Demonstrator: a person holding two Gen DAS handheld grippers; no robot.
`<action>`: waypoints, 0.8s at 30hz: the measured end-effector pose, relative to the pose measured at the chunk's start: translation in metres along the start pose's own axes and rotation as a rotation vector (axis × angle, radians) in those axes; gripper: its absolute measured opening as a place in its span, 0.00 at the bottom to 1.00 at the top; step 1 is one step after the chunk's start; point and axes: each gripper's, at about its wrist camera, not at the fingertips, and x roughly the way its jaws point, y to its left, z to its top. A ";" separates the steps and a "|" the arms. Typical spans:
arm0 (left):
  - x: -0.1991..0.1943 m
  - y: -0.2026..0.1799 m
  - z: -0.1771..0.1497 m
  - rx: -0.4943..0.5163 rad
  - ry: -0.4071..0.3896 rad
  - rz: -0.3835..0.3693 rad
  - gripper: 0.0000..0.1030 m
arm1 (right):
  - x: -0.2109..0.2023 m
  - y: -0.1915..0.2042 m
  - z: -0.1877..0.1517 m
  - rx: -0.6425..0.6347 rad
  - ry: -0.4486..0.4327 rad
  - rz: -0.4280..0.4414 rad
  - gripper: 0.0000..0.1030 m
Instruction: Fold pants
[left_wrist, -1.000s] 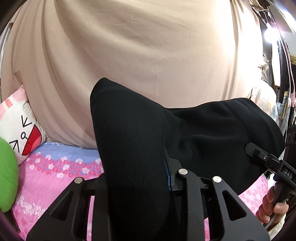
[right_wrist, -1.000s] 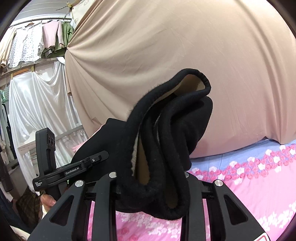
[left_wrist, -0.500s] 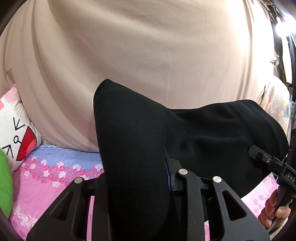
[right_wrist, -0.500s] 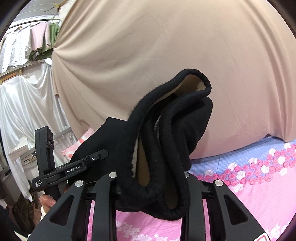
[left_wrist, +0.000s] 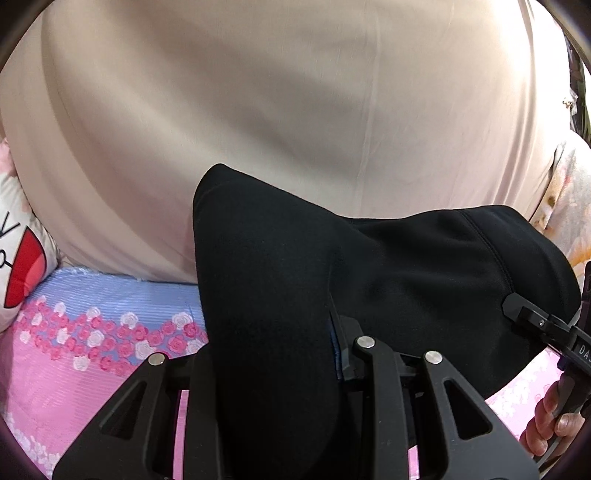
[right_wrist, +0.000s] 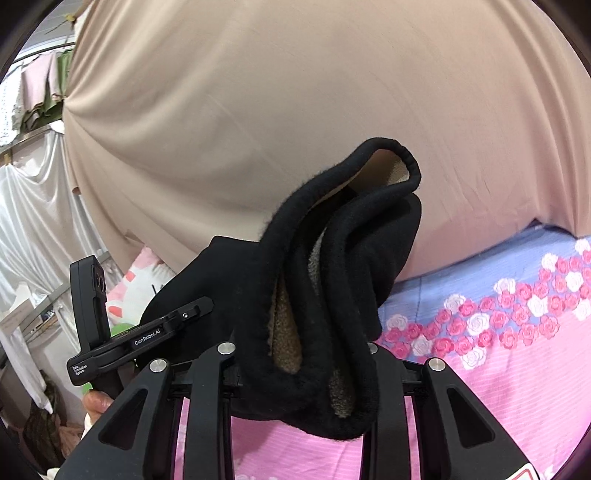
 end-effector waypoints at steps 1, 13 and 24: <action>0.005 0.001 -0.002 -0.002 0.008 0.000 0.27 | 0.004 -0.005 -0.002 0.009 0.009 -0.003 0.26; 0.096 0.023 -0.061 -0.049 0.213 0.007 0.27 | 0.074 -0.076 -0.056 0.098 0.215 -0.092 0.26; 0.118 0.040 -0.098 -0.099 0.270 0.000 0.35 | 0.092 -0.110 -0.089 0.192 0.308 -0.106 0.33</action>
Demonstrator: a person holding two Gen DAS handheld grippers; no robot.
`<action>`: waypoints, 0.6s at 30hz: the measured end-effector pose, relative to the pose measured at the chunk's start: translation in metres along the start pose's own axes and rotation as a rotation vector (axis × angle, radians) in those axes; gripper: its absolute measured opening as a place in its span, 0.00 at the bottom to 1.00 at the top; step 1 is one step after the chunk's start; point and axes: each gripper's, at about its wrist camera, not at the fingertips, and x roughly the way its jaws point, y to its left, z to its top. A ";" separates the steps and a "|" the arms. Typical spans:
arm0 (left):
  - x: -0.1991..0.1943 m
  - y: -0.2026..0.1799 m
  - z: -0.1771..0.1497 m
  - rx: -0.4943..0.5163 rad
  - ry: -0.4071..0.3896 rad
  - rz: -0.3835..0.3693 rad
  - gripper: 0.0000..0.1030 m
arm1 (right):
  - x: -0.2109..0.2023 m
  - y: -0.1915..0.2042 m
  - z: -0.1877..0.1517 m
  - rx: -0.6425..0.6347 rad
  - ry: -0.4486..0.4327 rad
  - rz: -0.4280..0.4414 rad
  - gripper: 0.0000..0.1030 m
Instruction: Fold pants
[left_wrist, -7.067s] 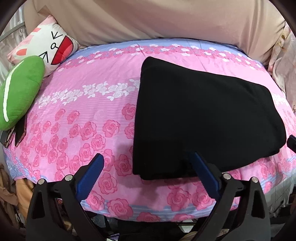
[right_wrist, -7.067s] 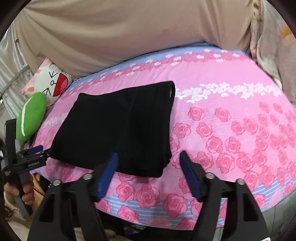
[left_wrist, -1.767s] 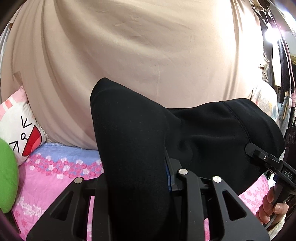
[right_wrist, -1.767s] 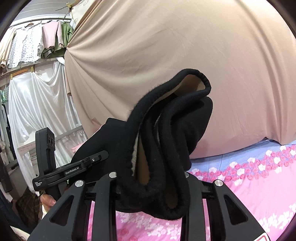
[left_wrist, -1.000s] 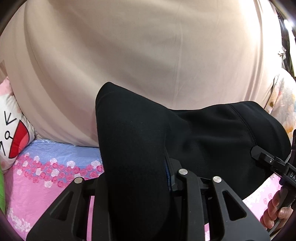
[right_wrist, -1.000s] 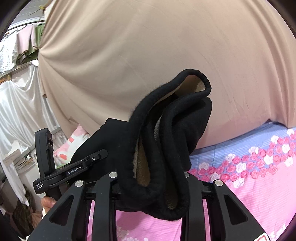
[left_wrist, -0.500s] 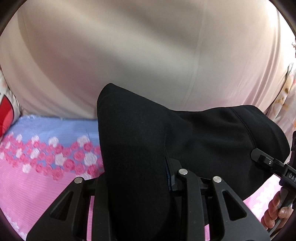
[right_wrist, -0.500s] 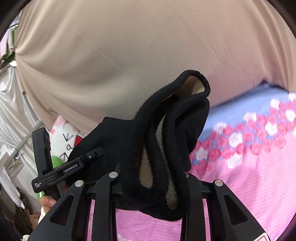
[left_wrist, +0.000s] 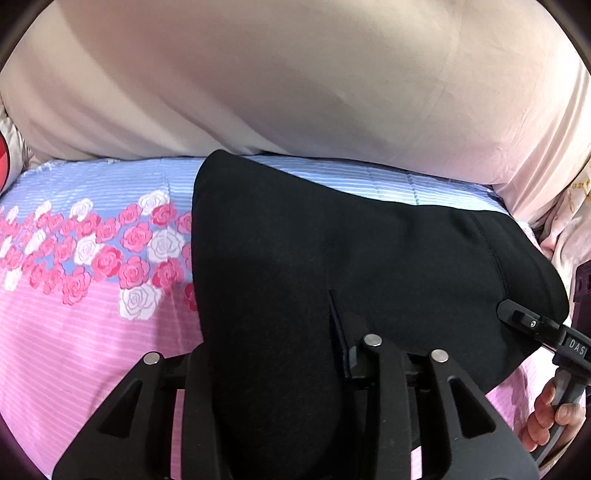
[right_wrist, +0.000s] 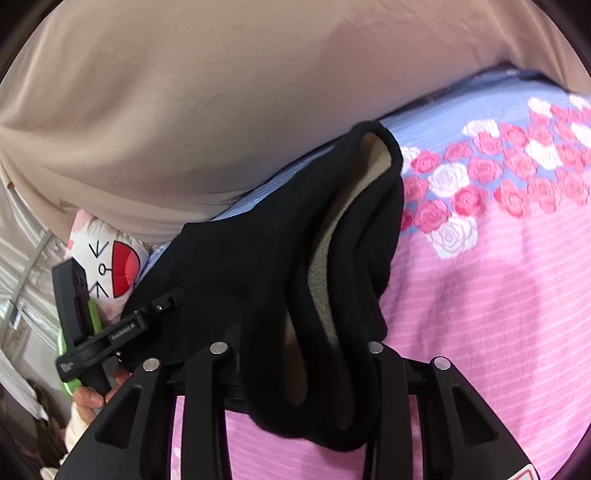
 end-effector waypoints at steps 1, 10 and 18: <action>0.000 0.004 0.000 -0.007 -0.003 0.003 0.38 | 0.000 -0.004 0.000 0.020 0.013 0.012 0.36; -0.116 0.006 0.001 0.012 -0.153 0.172 0.48 | -0.106 0.006 -0.011 0.012 -0.174 -0.132 0.45; -0.078 -0.035 0.045 0.006 -0.135 0.144 0.61 | -0.047 0.073 0.025 -0.223 -0.085 -0.129 0.10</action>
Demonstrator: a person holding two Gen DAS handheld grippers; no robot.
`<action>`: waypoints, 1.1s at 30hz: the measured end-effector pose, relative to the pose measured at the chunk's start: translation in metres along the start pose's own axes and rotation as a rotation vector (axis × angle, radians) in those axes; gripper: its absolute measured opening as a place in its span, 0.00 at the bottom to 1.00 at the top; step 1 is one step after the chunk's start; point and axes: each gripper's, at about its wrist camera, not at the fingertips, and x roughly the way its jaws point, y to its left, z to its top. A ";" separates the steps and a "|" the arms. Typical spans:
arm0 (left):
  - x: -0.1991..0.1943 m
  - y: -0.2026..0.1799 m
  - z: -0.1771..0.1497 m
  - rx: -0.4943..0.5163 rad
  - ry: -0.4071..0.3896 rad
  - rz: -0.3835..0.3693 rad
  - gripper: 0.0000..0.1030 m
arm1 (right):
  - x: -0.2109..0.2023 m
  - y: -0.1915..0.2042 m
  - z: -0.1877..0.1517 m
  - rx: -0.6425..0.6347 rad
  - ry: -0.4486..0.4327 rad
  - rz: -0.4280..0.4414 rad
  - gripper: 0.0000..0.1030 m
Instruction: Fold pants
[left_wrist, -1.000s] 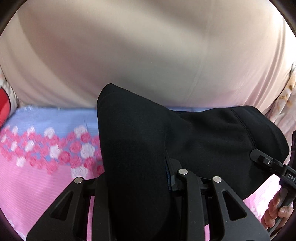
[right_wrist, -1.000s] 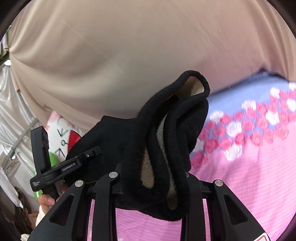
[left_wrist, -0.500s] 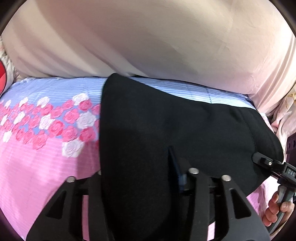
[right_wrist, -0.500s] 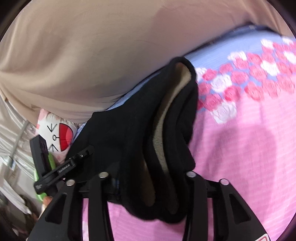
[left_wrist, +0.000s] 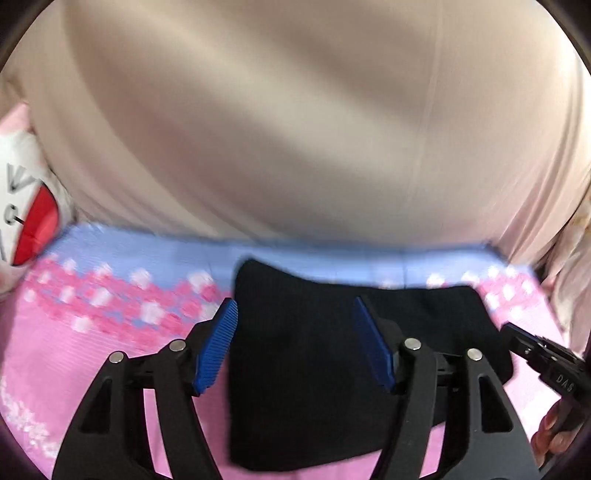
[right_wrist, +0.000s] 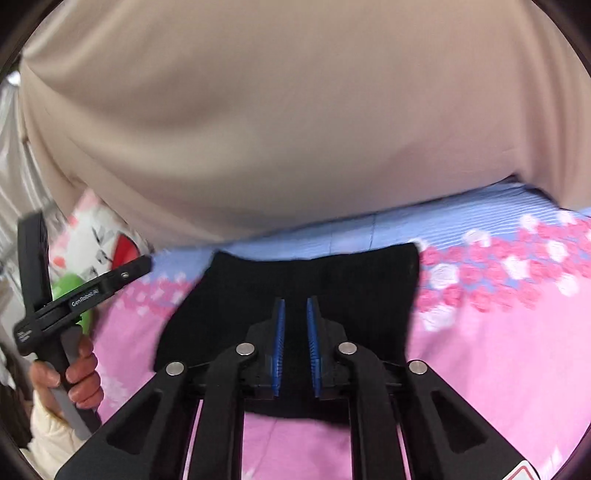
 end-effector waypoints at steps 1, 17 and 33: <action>0.027 0.000 -0.005 0.002 0.054 0.035 0.62 | 0.015 -0.007 0.000 0.003 0.022 -0.023 0.10; 0.021 0.042 -0.047 0.038 0.091 0.177 0.70 | -0.043 -0.052 -0.050 -0.018 0.070 -0.178 0.25; 0.033 0.048 -0.071 0.038 0.157 0.248 0.74 | -0.012 -0.078 -0.068 0.055 0.159 -0.217 0.21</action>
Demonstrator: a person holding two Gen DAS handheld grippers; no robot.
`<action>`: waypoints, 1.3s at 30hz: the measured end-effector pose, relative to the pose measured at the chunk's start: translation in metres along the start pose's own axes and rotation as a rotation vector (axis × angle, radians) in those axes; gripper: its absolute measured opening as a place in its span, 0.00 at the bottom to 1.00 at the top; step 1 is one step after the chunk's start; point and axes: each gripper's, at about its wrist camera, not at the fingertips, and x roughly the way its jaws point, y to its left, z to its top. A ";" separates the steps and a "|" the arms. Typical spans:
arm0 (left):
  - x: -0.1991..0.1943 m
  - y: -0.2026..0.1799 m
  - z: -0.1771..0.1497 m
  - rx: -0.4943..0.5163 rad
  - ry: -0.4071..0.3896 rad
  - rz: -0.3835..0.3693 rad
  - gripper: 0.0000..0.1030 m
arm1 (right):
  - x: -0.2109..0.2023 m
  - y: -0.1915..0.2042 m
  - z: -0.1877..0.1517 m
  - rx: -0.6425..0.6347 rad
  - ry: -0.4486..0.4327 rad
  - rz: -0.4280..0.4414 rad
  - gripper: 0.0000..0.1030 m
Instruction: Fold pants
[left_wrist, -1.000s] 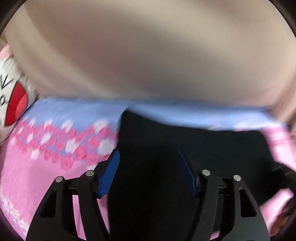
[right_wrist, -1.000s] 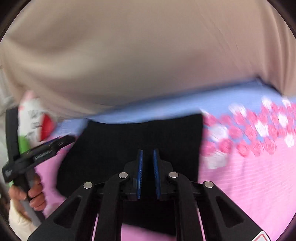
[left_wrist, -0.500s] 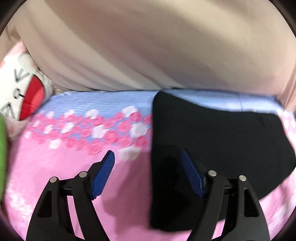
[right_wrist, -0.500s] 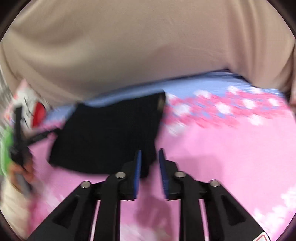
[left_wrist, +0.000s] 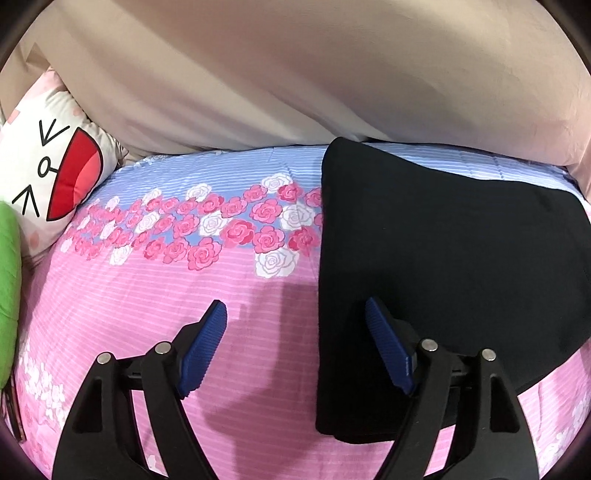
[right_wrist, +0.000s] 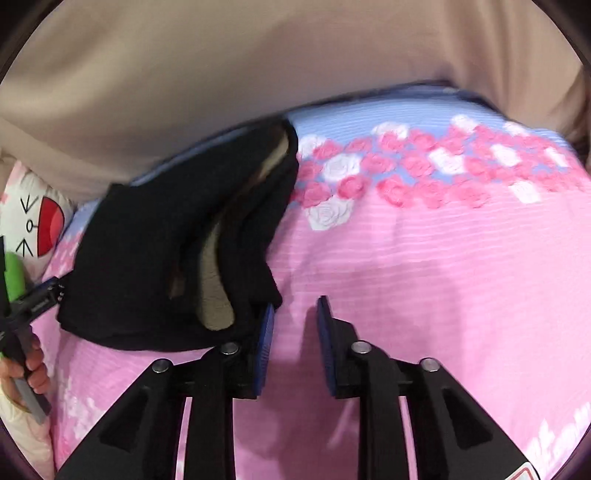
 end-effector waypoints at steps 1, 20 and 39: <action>0.000 0.000 -0.001 0.002 -0.001 0.003 0.74 | -0.008 0.003 -0.003 -0.014 -0.017 0.010 0.21; 0.006 0.004 0.001 -0.018 0.012 -0.009 0.79 | -0.018 0.009 0.027 0.117 -0.010 0.313 0.06; -0.001 0.002 -0.001 -0.013 -0.017 0.021 0.78 | -0.064 0.041 0.002 -0.040 -0.135 0.034 0.15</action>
